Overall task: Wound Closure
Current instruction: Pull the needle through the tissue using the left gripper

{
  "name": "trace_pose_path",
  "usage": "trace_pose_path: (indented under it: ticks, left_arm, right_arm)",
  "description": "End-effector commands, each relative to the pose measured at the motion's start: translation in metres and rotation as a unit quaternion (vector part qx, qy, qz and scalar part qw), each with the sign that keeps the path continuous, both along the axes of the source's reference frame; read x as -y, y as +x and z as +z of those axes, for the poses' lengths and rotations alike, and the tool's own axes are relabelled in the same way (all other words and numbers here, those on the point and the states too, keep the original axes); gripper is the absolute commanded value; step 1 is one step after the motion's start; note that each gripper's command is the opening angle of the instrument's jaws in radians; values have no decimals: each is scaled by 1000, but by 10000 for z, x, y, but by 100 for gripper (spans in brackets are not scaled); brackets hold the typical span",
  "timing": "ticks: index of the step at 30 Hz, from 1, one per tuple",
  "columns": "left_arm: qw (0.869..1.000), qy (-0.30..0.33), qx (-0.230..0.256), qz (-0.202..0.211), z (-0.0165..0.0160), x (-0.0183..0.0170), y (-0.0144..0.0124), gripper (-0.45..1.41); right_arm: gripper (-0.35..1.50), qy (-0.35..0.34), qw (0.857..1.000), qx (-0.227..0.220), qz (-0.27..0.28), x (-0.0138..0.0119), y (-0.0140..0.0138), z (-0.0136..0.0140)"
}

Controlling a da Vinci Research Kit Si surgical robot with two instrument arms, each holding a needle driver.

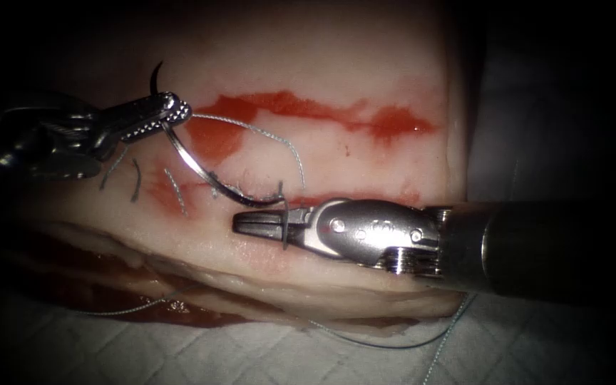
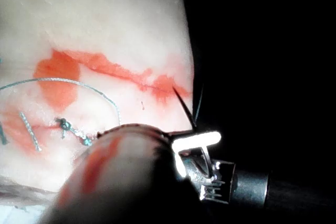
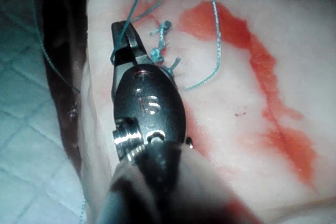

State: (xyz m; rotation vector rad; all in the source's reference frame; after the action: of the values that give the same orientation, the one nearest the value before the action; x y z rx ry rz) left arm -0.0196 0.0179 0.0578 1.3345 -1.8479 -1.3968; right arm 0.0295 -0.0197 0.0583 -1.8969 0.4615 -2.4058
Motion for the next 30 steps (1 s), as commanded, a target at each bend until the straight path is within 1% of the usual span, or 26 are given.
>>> trace_pose_path:
  ticks: [1, 3, 4, 6, 9, 10, 11, 12, 13, 14, 16, 17, 18, 19, 21, 22, 23, 24, 25, 26, 27, 28, 30]
  left_arm:
    - [999, -31, -1, -15, 1, -7, -1, -45]
    - [996, -80, -24, -43, -5, -15, 7, -45]
    - [991, -112, -41, -61, -9, -21, 13, -45]
    - [982, -154, -65, -91, -15, -29, 23, -45]
    - [966, -205, -93, -124, -21, -38, 37, -45]
    - [960, -230, -98, -125, -21, -40, 40, -45]
    - [959, -236, -107, -114, -20, -39, 39, -45]
    - [958, -240, -120, -101, -18, -38, 37, -45]
    - [955, -248, -134, -91, -16, -36, 34, -45]
    - [951, -257, -151, -81, -13, -31, 27, -45]
    - [937, -288, -181, -76, -6, -21, 13, -45]
    - [925, -319, -194, -75, -1, -14, 3, -45]
    - [917, -337, -200, -75, 2, -9, -5, -45]
    - [905, -364, -209, -75, 6, -4, -11, -45]
    - [880, -414, -224, -64, 11, 8, -25, -45]
    - [870, -434, -229, -56, 13, 12, -30, -45]
    - [855, -457, -241, -44, 15, 17, -36, -45]
    - [842, -476, -250, -34, 17, 21, -40, -45]
    - [828, -497, -259, -27, 18, 24, -43, -45]
    - [809, -522, -269, -21, 19, 28, -47, -45]
    - [790, -541, -288, -16, 20, 33, -52, -45]
    - [790, -541, -288, -16, 20, 33, -52, -45]
    - [769, -564, -302, -10, 19, 36, -55, -45]
  right_arm:
    - [-35, 17, 1000, 2, -10, 6, 8, 1]
    - [-35, 36, 999, 2, -19, 11, 8, -2]
    - [-35, 46, 999, 3, -25, 14, 8, -4]
    - [-35, 59, 998, 4, -32, 18, 8, -6]
    - [-35, 72, 997, 4, -32, 23, 7, -11]
    - [-35, 71, 997, 3, -25, 23, 7, -12]
    - [-3, 71, 997, 0, -3, 20, 8, -14]
    - [47, 70, 997, -3, 24, 17, 8, -17]
    - [74, 73, 996, -6, 57, 12, 7, -20]
    - [89, 68, 991, -7, 112, 3, 5, -25]
    - [104, 76, 980, -11, 184, -13, 1, -34]
    - [115, 82, 970, -15, 228, -25, -6, -42]
    - [118, 84, 963, -15, 255, -33, -11, -48]
    - [125, 84, 957, -14, 278, -42, -17, -54]
    - [131, 61, 948, -9, 311, -63, -34, -69]
    - [131, 55, 945, -7, 321, -71, -42, -75]
    - [126, 62, 939, -5, 337, -80, -53, -83]
    - [101, 66, 935, -3, 348, -86, -62, -88]
    - [84, 66, 931, 0, 358, -90, -69, -92]
    - [78, 72, 927, 1, 368, -93, -78, -97]
    - [89, 79, 919, 1, 386, -100, -94, -108]
    - [89, 79, 919, 1, 386, -100, -94, -108]
    - [115, 83, 912, 1, 401, -107, -109, -118]
